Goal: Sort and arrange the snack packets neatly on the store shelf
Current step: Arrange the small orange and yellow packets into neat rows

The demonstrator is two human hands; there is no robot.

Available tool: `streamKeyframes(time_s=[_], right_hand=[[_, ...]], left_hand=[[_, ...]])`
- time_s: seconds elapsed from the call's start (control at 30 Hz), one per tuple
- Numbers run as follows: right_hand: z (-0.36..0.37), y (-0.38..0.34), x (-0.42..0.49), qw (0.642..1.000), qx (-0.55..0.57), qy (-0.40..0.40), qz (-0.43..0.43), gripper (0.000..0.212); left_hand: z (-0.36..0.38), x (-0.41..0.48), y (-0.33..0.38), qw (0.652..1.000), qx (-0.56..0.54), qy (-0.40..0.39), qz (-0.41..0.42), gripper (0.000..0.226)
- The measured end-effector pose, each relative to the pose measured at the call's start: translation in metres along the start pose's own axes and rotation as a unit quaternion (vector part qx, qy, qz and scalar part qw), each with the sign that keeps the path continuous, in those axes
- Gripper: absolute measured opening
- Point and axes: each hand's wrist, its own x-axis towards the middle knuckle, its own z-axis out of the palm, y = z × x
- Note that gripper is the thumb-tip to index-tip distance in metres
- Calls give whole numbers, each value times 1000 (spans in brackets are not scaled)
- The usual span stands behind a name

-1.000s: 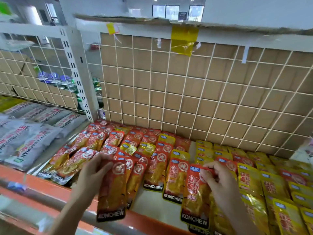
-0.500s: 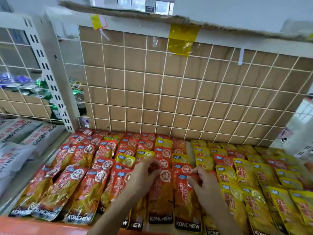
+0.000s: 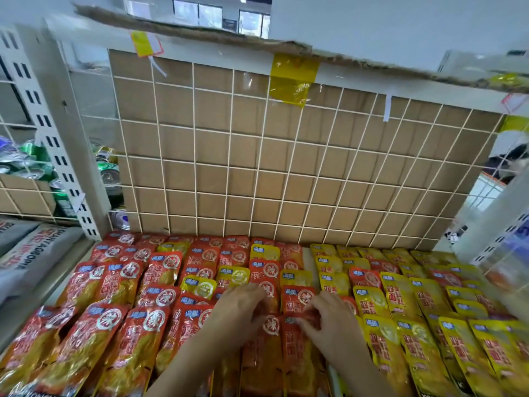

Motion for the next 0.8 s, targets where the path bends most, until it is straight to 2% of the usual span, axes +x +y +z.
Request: streamKeyframes(time_s=[0.1,0.23,0.37,0.53,0.63,0.7,0.8], right_hand=[[-3,7,10,999,14,32,-11,17],[-12,14,34,998,-2,67,-12,30],[-18,13,60,996,-86,-12,1,38],[-9,10,78,986,-144,-80,17,36],[-9,11,83,988,-132,-78,18,33],[-9,12,85,989,-123,-77,11,32],[-8,13,85,992,-105,-75,11,31]], left_hand=[[-2,5,-5,999,18,45,-13,18],[-9,27,-13,992,-30,116,-34,19],[-10,55,-30,990,-22,123,-72,19],[-8,82,-39,986,45,66,-148,40],[-7,90,-40,978,81,13,-189,48],[-5,94,-42,976,93,-12,-197,49],[-4,99,-47,978,39,6,-205,39]])
